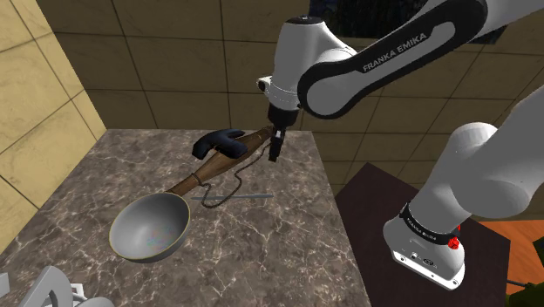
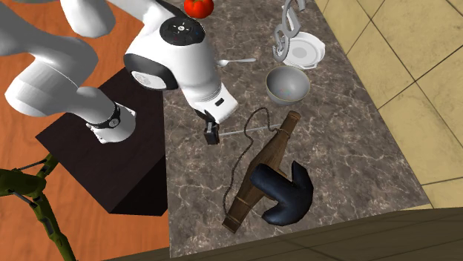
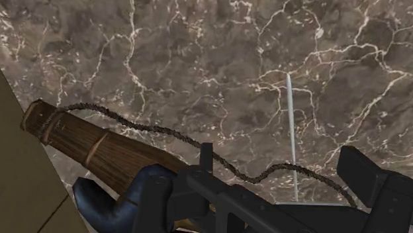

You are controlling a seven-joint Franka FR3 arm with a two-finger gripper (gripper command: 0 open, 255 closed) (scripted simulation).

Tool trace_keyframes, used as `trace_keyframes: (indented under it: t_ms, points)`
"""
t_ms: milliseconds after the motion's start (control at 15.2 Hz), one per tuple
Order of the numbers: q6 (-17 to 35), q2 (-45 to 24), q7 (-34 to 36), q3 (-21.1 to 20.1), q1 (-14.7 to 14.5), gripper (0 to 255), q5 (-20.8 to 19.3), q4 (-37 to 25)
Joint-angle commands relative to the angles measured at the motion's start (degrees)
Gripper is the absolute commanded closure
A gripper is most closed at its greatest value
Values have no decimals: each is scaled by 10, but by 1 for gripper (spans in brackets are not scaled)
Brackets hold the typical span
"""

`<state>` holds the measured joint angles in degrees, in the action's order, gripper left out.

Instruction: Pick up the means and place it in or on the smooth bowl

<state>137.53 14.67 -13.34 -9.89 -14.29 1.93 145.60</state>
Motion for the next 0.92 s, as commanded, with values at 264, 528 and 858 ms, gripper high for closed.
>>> trace_keyframes:
  t_ms: [264, 528, 858]
  points:
    - [103, -126, -10, -24, -19, 0, -17, -27]
    - [157, -208, -5, -37, -34, 0, -45, -56]
    - [197, -260, 11, -31, -43, 0, -72, -68]
